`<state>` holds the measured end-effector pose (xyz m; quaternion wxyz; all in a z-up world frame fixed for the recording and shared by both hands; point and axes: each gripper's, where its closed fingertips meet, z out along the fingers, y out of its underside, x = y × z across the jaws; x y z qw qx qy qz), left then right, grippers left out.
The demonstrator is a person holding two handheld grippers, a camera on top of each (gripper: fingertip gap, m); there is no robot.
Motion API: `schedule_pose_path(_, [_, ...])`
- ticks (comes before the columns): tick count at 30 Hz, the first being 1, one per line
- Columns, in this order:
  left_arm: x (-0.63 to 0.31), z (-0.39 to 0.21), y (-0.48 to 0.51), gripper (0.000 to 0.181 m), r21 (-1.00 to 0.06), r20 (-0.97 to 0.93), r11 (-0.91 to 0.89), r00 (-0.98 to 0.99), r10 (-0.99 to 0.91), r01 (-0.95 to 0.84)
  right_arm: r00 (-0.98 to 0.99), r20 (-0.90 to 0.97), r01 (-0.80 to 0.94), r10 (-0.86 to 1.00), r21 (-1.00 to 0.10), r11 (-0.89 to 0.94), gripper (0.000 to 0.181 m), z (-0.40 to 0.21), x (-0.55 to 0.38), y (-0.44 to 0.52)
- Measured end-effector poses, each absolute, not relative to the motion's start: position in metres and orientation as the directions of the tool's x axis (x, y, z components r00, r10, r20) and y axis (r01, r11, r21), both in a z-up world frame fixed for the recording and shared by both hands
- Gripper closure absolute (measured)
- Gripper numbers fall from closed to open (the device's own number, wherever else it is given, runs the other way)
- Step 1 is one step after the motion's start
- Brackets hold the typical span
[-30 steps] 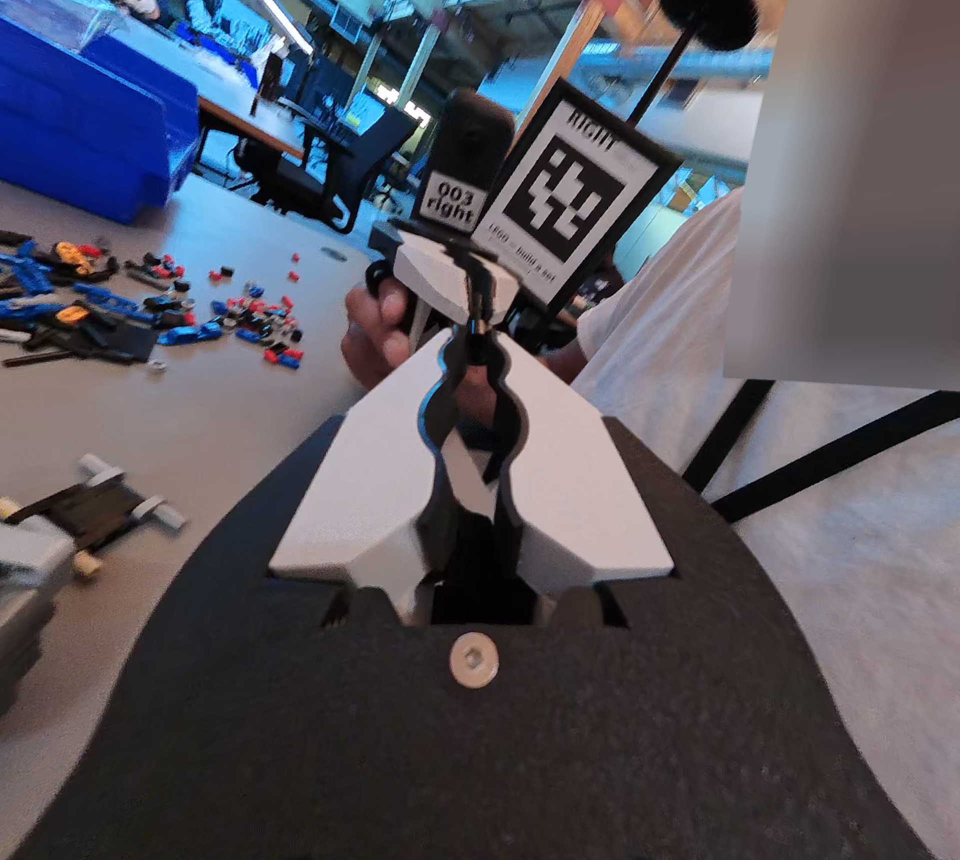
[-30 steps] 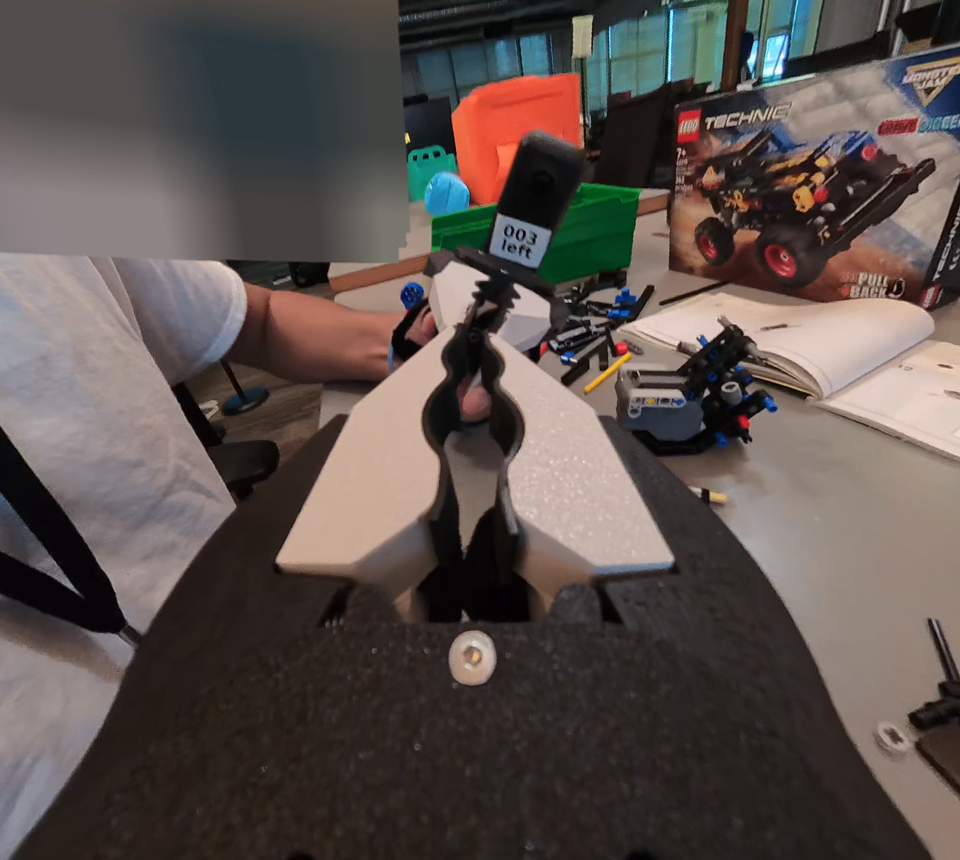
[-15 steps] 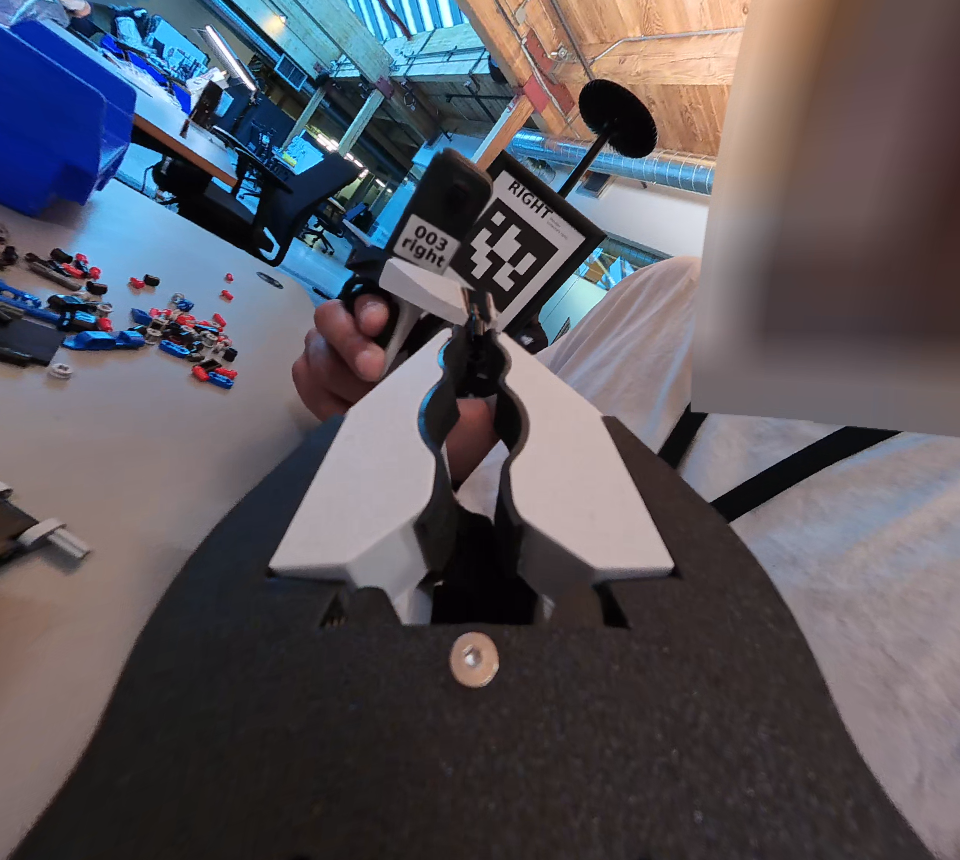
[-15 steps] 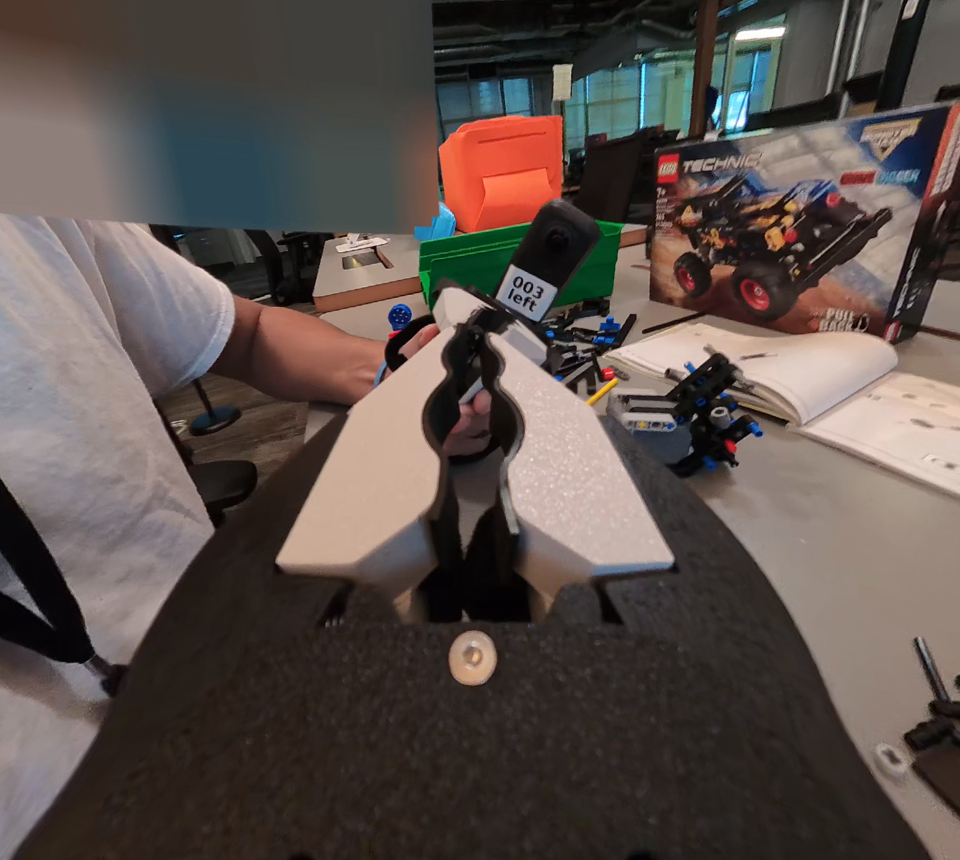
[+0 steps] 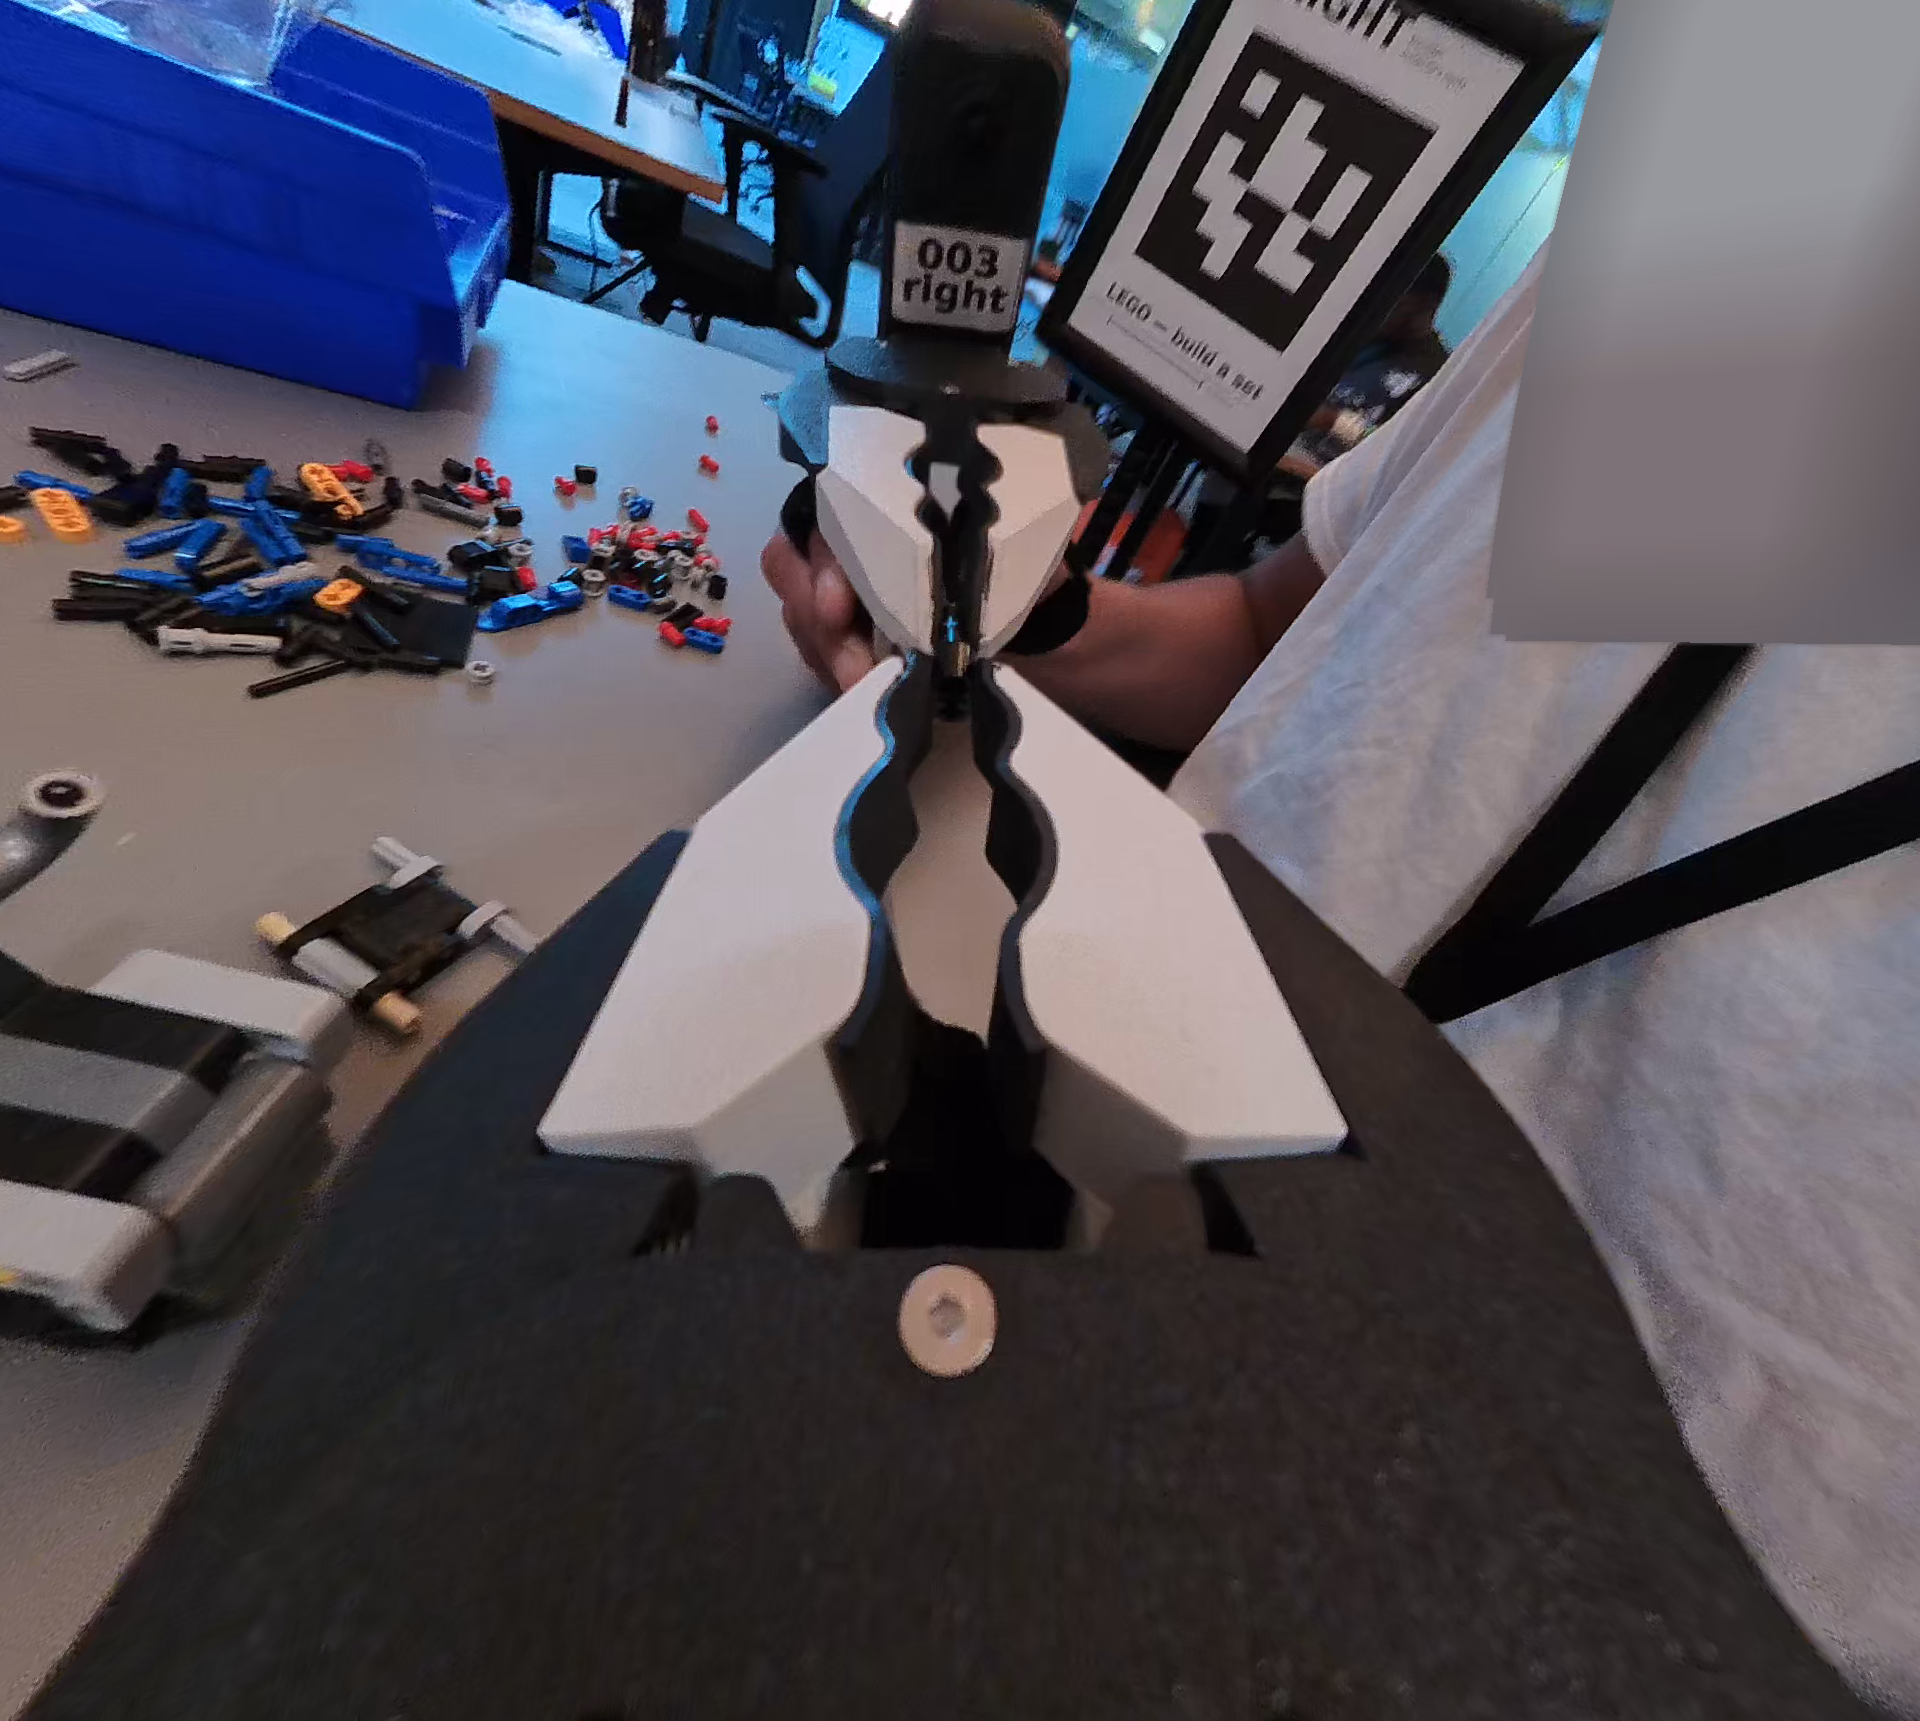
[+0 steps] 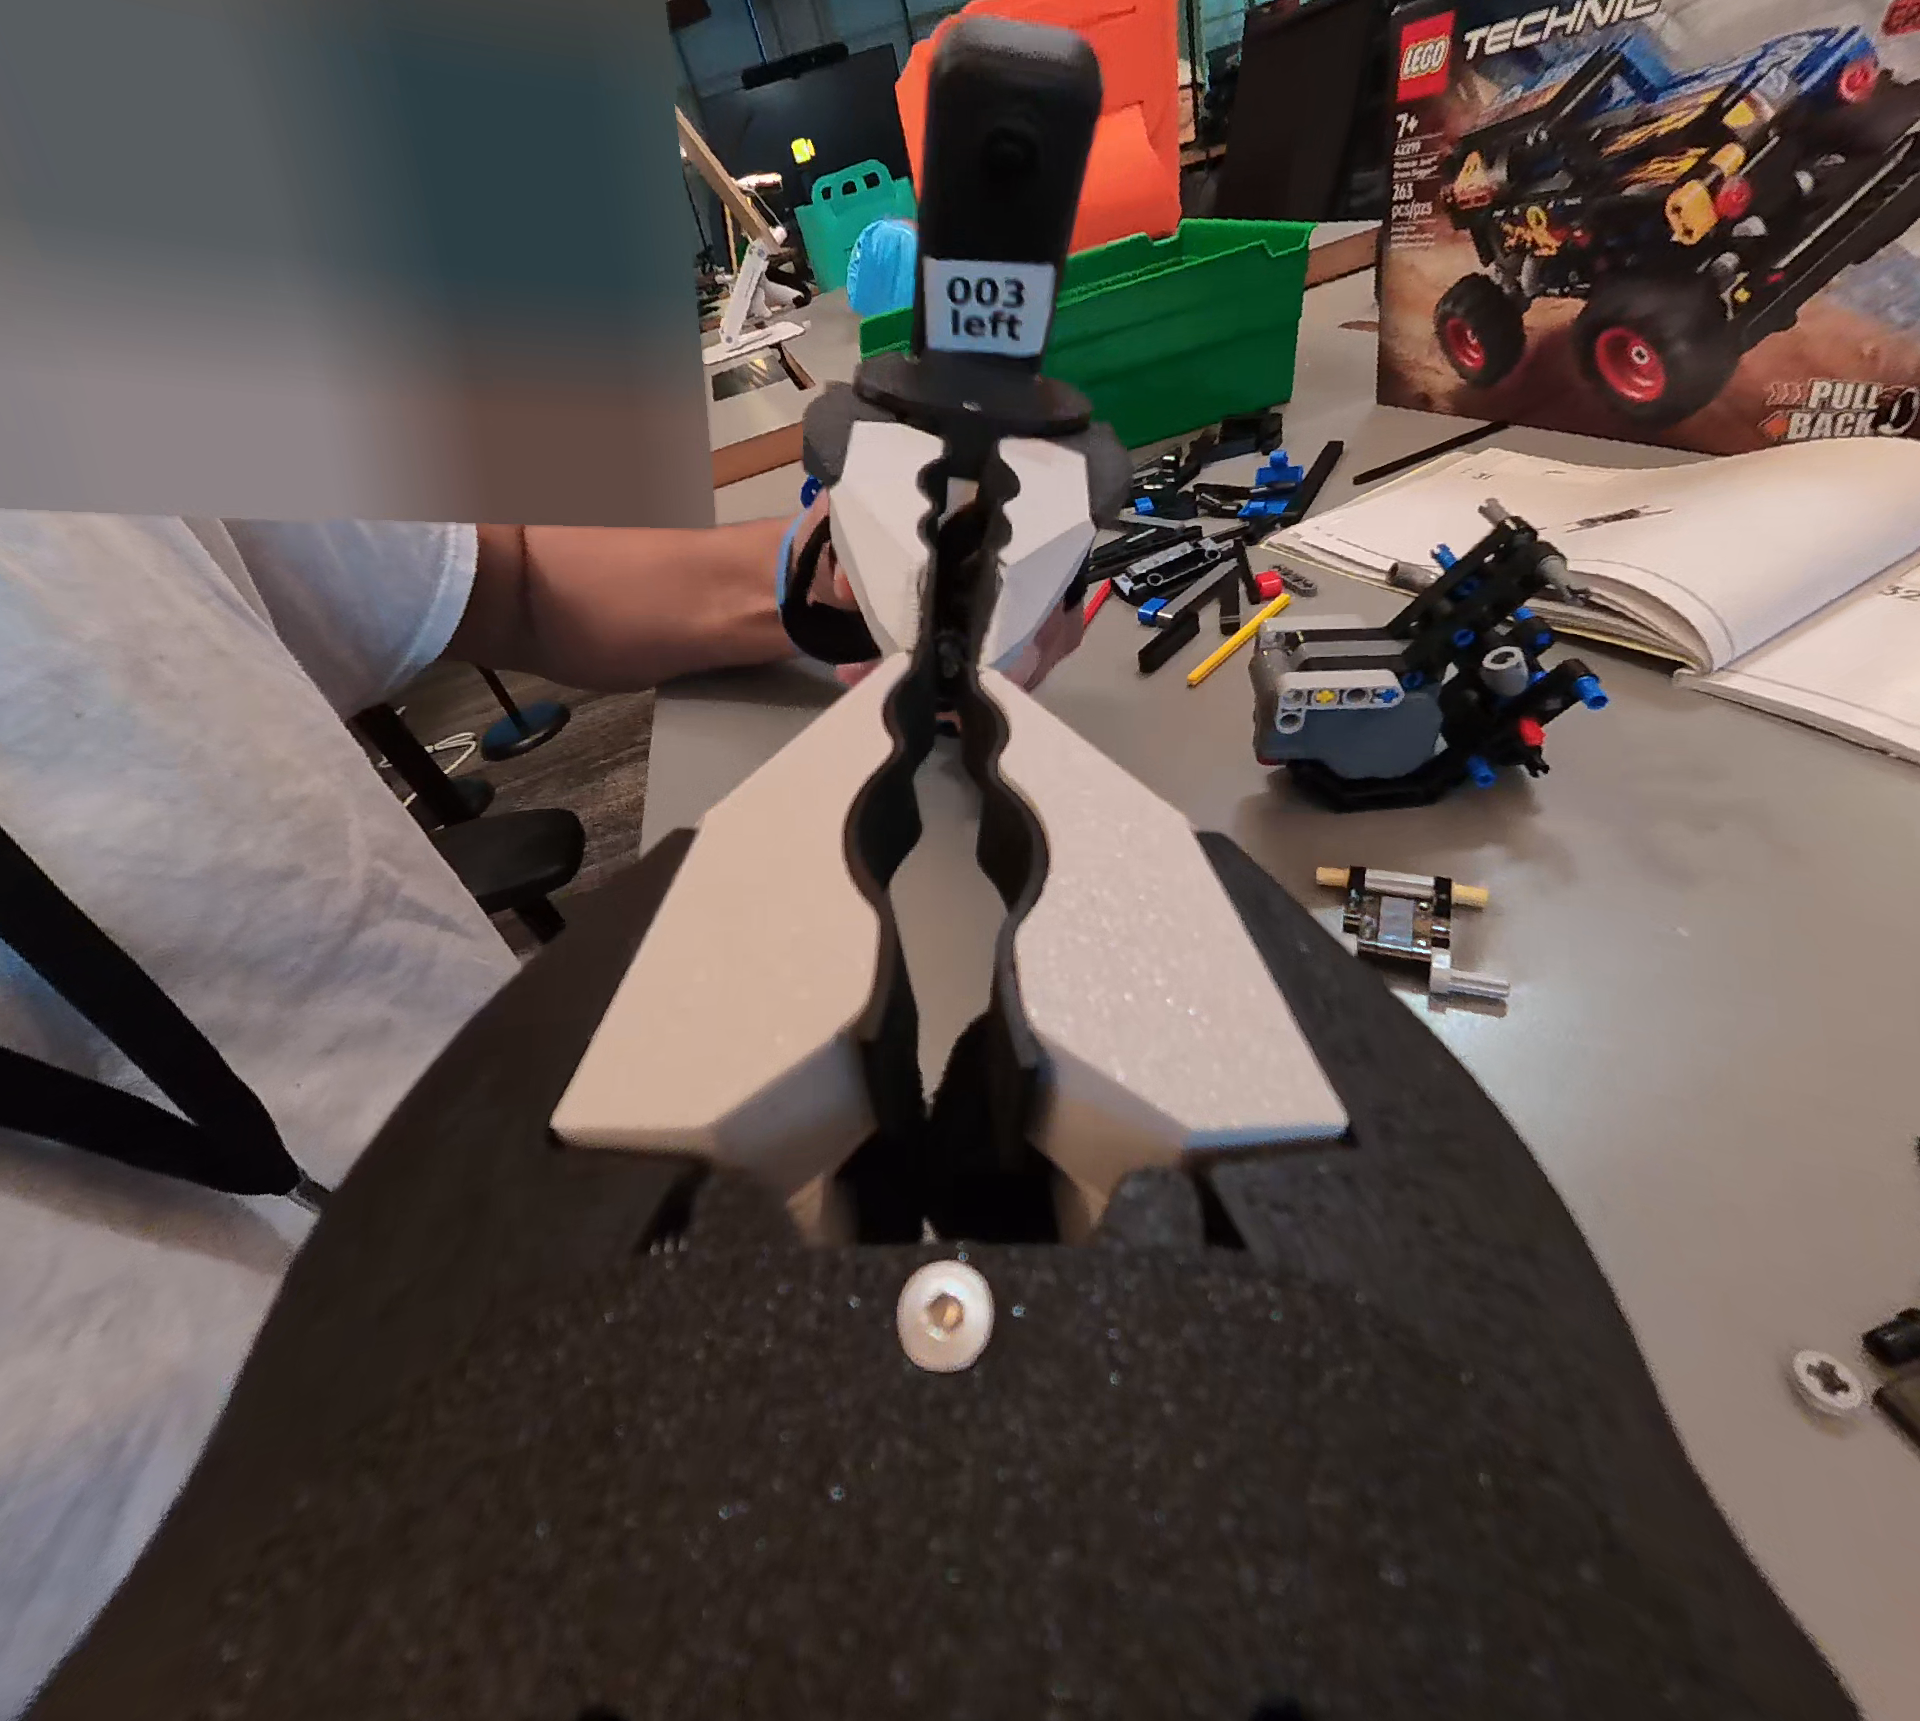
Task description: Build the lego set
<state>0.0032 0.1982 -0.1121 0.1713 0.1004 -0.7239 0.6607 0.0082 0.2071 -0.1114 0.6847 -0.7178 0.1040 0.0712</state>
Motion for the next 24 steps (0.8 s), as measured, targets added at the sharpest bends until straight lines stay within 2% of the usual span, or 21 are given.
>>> schedule_pose_path(6, [0.006, -0.131, 0.202, 0.175, -0.944, 0.165, 0.286, -0.986, -0.029, -0.167, 0.967, -0.243, -0.251, -0.073, -0.958, -0.136, 0.178, -0.129, 0.009, 0.209])
schedule_pose_path(13, [0.004, -0.151, 0.206, 0.175, -0.881, -0.060, 0.473, -0.997, -0.045, 0.031, 0.963, -0.262, -0.270, -0.063, -0.933, -0.239, 0.178, -0.149, 0.005, 0.213])
schedule_pose_path(24, [0.007, -0.157, 0.208, 0.176, -0.863, -0.112, 0.500, -0.993, -0.050, 0.072, 0.958, -0.278, -0.288, -0.077, -0.922, -0.259, 0.177, -0.154, 0.008, 0.216])
